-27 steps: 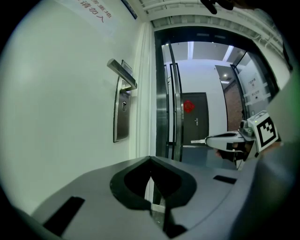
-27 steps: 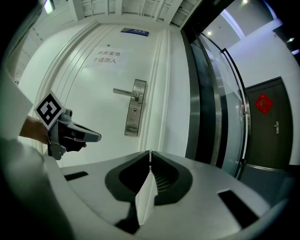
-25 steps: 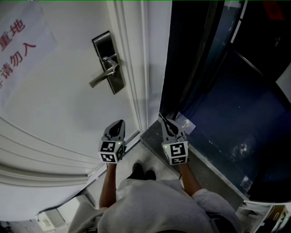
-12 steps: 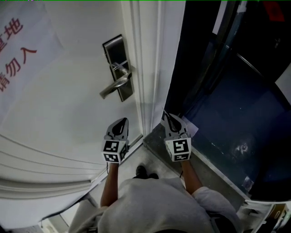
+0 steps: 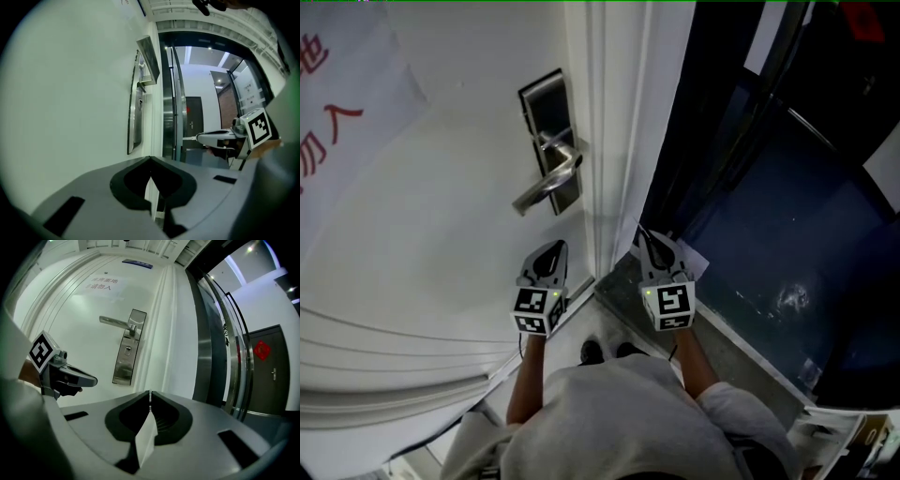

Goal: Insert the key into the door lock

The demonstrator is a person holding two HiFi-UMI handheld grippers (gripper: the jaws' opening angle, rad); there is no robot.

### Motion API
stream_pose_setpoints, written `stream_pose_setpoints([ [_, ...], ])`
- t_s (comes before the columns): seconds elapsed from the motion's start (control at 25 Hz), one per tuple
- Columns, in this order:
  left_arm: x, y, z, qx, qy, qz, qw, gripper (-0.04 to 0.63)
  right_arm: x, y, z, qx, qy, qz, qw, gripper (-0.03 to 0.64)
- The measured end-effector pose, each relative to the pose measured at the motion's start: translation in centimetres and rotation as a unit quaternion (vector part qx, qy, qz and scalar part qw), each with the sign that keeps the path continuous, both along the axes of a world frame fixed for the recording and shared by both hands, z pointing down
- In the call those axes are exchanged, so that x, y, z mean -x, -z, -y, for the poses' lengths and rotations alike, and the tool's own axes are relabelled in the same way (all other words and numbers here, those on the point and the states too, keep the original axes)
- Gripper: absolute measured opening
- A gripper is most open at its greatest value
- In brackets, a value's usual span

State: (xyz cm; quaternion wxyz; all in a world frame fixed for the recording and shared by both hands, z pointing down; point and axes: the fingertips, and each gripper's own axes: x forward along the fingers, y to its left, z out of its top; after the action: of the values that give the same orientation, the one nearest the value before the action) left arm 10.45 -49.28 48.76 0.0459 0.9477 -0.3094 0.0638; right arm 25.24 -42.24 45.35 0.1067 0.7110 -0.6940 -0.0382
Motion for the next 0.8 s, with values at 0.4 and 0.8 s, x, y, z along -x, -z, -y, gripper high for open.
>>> stream_pose_setpoints([
  [0.4,0.4,1.2,0.7,-0.006,0.073,-0.003,0.9973,0.017,-1.8,2.3,2.5,-0.019,0.061,-0.009,0.998,0.030],
  [0.8,7.3,1.9,0.3,-0.014,0.183,0.007,0.9830,0.017,2.9,3.2,5.4,-0.026,0.163,-0.015,0.986,0.029],
])
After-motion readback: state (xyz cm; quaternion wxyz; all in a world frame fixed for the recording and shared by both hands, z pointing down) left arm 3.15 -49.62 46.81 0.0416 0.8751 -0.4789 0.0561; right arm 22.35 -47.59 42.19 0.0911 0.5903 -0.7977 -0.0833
